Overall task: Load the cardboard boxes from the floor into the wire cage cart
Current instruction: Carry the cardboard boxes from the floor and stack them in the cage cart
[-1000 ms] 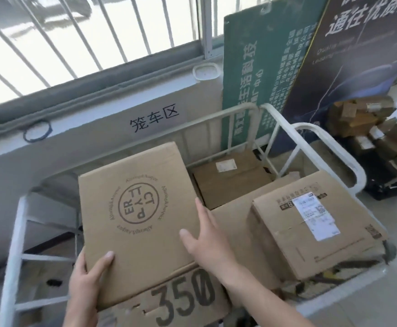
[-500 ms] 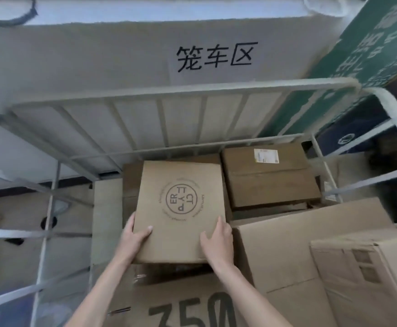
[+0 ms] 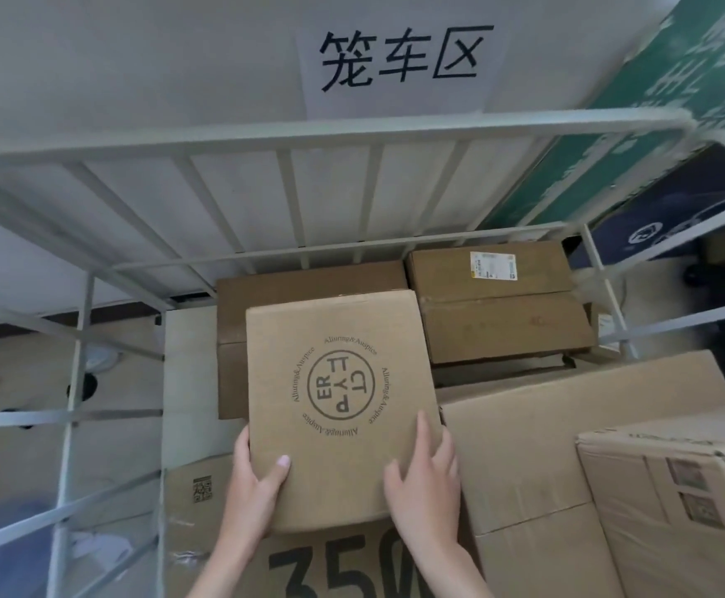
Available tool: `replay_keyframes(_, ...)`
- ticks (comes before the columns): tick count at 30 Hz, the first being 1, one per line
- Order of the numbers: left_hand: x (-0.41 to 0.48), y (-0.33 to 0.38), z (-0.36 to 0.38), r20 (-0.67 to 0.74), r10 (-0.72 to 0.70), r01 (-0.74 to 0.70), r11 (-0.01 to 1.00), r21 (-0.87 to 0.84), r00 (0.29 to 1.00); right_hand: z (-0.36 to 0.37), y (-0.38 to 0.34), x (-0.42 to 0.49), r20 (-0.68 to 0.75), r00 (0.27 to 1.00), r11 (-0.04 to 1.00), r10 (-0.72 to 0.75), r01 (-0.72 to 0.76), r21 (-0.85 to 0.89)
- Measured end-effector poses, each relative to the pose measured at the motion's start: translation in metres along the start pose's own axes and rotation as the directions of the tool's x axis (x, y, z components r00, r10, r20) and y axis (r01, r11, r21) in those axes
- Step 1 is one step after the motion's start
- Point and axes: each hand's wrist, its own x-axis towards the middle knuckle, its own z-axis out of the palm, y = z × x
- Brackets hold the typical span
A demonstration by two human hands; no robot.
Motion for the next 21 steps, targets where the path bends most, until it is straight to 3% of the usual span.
replay_keyframes(9, -0.002, 0.004, 0.010, 0.027, 0.009, -0.013, 0.991, 0.132, 1.000, 0.010, 0.020, 0.007, 0.021, 0.995, 0.993, -0.102, 0.103, -0.056)
replay_keyframes(16, 0.024, 0.021, 0.025, -0.072, 0.044, -0.036, 0.994, 0.104, 0.996, 0.016, 0.021, 0.025, 0.031, 0.953, 0.915, -0.302, 0.298, -0.272)
replay_keyframes(21, 0.048, 0.023, 0.027, -0.112, 0.040, -0.018, 0.981, 0.192, 0.993, 0.011, 0.025, 0.039, 0.063, 0.926, 0.879, -0.372, 0.374, -0.297)
